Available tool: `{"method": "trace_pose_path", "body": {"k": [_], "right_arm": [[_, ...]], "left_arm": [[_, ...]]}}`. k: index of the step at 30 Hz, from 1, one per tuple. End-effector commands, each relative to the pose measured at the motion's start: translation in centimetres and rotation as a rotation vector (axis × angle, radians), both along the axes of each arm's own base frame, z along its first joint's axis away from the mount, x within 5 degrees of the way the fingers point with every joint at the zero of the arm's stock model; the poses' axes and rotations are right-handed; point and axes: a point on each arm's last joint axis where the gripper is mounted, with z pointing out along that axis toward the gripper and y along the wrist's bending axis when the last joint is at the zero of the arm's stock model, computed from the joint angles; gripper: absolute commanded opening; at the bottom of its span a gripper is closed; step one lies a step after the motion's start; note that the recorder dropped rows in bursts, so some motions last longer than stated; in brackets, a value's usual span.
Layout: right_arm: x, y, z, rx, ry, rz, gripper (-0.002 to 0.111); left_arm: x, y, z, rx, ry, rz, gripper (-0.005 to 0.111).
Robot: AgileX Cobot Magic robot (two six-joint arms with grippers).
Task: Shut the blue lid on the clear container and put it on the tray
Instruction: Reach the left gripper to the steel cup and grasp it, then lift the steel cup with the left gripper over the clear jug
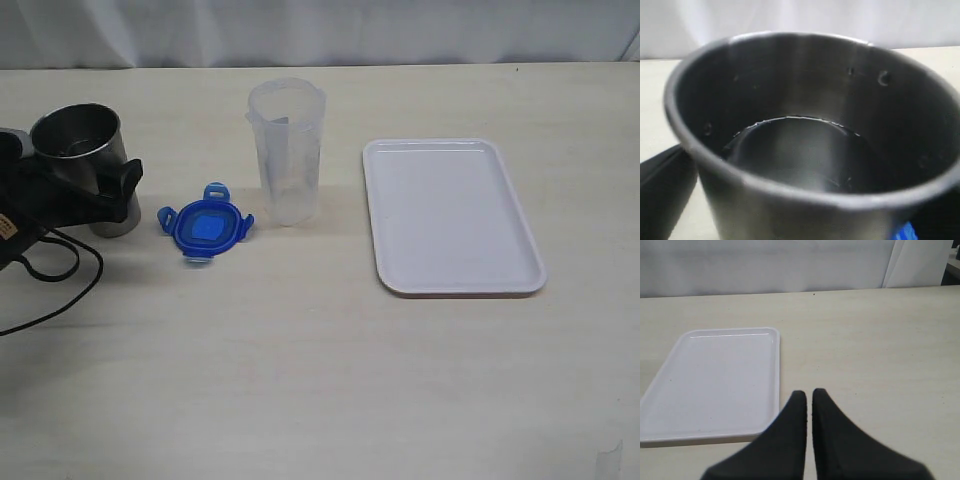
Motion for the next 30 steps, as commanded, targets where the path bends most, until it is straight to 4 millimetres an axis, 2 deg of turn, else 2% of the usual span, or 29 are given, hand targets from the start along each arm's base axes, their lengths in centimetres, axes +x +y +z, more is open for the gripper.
{"method": "trace_pose_path", "body": {"k": [1, 23, 25, 27, 30], "right_arm": [[0.01, -0.03, 0.07, -0.001, -0.016, -0.005, 0.004], [0.01, -0.03, 0.07, -0.001, -0.016, -0.005, 0.004], [0.01, -0.03, 0.07, -0.001, -0.016, -0.005, 0.004], [0.01, -0.03, 0.07, -0.001, -0.016, -0.005, 0.004], [0.01, -0.03, 0.07, -0.001, -0.016, -0.005, 0.004]], "left_arm": [[0.41, 0.14, 0.30, -0.015, -0.029, 0.030, 0.105], [1.01, 0.04, 0.15, -0.028, -0.034, 0.023, 0.103], [1.01, 0.04, 0.15, -0.028, -0.034, 0.023, 0.097], [0.99, -0.02, 0.15, -0.028, -0.034, 0.016, 0.085], [0.91, -0.26, 0.14, -0.025, -0.033, -0.013, 0.059]]}}
